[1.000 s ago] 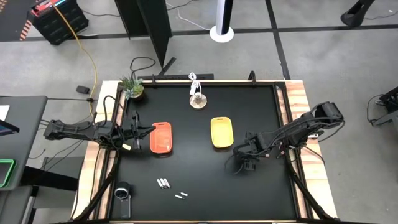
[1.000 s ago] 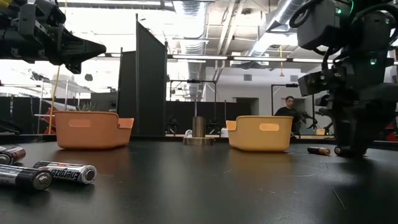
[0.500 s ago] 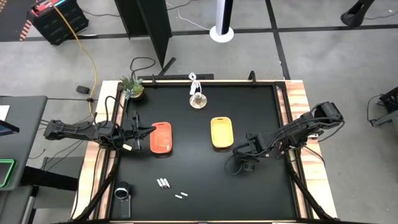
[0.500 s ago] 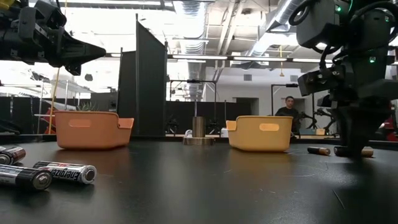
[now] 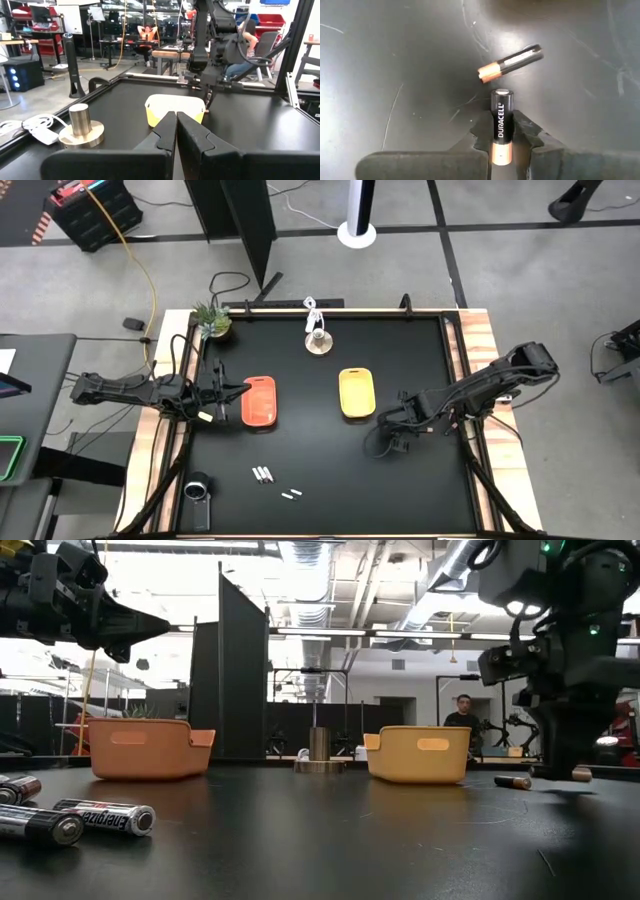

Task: Sort batteries
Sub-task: Put the black battery into the yellow bin

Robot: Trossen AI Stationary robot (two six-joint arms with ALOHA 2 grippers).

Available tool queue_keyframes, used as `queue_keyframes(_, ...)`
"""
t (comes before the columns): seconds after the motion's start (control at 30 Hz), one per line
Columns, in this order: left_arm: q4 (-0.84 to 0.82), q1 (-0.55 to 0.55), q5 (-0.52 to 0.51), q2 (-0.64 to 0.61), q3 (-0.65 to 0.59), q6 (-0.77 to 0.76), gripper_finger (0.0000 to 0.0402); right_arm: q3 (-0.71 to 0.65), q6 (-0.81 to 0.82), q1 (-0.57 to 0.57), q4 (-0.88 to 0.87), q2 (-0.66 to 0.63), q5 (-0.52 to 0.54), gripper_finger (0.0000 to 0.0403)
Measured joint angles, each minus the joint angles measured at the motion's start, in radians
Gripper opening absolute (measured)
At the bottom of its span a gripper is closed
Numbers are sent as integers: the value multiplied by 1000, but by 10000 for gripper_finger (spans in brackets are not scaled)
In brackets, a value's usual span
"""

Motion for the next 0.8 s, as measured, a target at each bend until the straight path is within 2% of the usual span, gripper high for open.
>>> queue_keyframes(0.4,-12,0,0,0,0,0,11,11,-11,1,-11,-170,0,56)
queue_keyframes(0.53,-18,0,0,0,0,-19,11,54,-51,-7,-5,-224,45,56)
queue_keyframes(0.67,-18,0,1,0,0,-47,11,115,-128,-52,27,-225,79,56)
queue_keyframes(0.8,-28,0,2,0,0,-48,11,174,-228,-114,57,-172,82,56)
